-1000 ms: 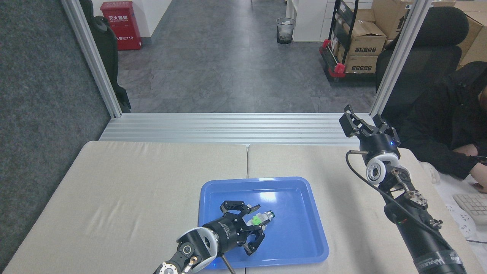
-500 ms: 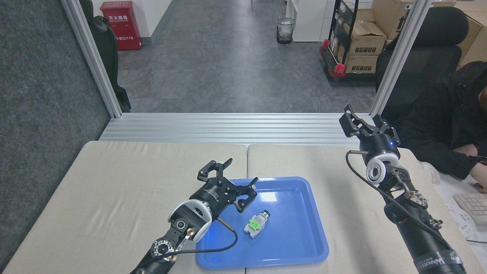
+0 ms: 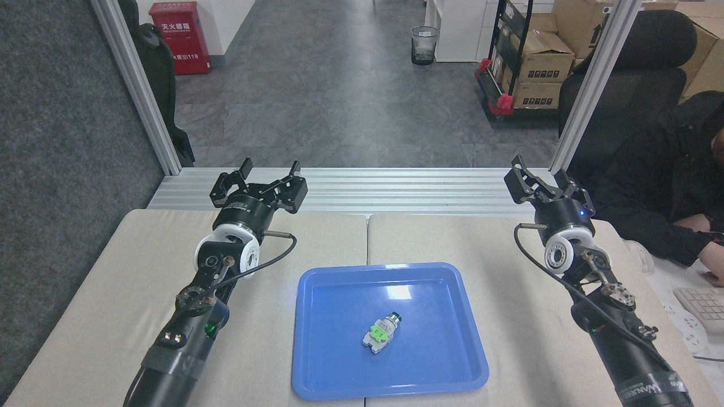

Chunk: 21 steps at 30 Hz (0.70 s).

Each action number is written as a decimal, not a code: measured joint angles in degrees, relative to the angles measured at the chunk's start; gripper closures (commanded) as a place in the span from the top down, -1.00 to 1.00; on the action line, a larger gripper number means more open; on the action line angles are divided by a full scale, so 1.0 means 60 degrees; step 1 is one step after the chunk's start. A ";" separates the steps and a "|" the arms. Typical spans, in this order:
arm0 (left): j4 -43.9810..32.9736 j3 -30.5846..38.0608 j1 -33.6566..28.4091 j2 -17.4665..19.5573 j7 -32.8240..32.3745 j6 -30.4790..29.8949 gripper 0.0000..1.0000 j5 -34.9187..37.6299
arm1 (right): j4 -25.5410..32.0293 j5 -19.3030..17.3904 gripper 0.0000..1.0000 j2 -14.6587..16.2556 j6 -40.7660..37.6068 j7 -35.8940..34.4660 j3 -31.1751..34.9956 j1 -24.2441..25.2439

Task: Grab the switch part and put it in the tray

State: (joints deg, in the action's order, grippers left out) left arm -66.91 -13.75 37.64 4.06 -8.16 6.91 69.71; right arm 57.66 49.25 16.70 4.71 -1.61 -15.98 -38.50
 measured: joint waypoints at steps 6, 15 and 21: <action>0.0691 0.0505 0.0180 0.0079 0.0468 0.0697 0.92 -0.0225 | 0.0000 0.0000 0.98 0.0000 0.0000 0.0000 0.0000 0.0000; 0.1241 0.0964 0.0342 0.0130 0.0558 0.0800 0.92 -0.0365 | 0.0000 0.0000 0.98 0.0000 0.0000 0.0000 0.0000 0.0000; 0.1447 0.1100 0.0343 0.0140 0.0568 0.0689 0.93 -0.0387 | 0.0000 0.0001 0.98 0.0000 0.0000 0.0000 0.0000 0.0000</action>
State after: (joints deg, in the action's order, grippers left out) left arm -58.22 -7.15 39.70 4.90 -4.75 11.04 67.39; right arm 57.66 49.25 16.70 4.71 -1.61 -15.98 -38.49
